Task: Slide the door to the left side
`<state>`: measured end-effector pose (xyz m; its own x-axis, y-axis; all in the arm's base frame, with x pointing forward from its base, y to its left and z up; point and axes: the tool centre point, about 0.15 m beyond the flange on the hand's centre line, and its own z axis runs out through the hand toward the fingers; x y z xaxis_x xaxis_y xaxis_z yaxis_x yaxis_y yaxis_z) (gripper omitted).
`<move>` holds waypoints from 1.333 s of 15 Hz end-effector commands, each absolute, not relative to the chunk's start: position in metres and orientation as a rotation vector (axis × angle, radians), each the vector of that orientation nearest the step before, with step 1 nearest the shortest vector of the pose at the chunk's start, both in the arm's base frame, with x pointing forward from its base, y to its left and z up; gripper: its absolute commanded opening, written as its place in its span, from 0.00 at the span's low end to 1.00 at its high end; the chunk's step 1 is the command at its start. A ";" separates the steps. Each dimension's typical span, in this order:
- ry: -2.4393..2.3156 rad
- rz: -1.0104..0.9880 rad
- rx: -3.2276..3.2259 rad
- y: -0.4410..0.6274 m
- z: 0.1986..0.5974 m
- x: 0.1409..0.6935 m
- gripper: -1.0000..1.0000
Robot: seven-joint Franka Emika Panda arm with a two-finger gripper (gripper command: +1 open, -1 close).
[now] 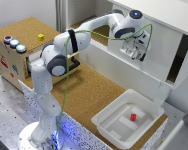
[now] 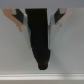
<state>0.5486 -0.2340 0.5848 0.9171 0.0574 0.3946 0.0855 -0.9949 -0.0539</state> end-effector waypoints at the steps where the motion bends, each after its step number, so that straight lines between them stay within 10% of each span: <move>1: -0.109 -0.584 -2.991 -0.201 0.583 0.549 0.00; 20: -0.128 -0.673 -3.054 -0.104 0.583 0.529 0.00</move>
<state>0.5464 -0.1459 0.5854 0.9283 0.1008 0.3580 0.1373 -0.9875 -0.0779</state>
